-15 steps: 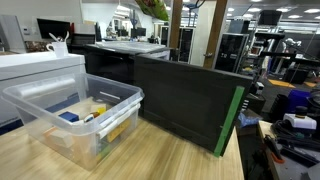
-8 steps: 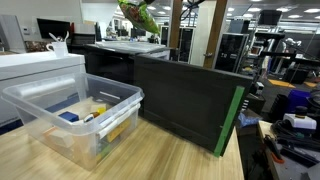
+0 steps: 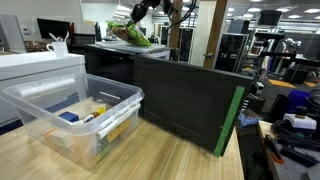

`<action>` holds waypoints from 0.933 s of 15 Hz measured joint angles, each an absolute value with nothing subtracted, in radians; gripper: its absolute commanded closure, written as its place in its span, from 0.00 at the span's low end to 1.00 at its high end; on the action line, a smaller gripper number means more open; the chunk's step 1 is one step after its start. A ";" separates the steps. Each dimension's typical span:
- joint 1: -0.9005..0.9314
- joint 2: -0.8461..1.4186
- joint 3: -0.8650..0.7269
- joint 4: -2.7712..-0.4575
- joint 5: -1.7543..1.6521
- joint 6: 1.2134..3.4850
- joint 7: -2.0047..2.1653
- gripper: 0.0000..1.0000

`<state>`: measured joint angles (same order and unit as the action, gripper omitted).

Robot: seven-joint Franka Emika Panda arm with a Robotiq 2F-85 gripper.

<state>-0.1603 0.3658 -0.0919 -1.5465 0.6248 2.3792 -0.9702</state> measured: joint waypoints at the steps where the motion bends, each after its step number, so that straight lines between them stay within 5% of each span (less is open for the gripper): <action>1: -0.163 0.378 -0.086 -1.537 0.617 2.379 -0.961 0.54; 8: -0.198 0.409 -0.045 -1.531 0.540 2.377 -0.875 0.05; 14: -0.247 0.263 -0.011 -1.694 0.557 2.383 -0.919 0.00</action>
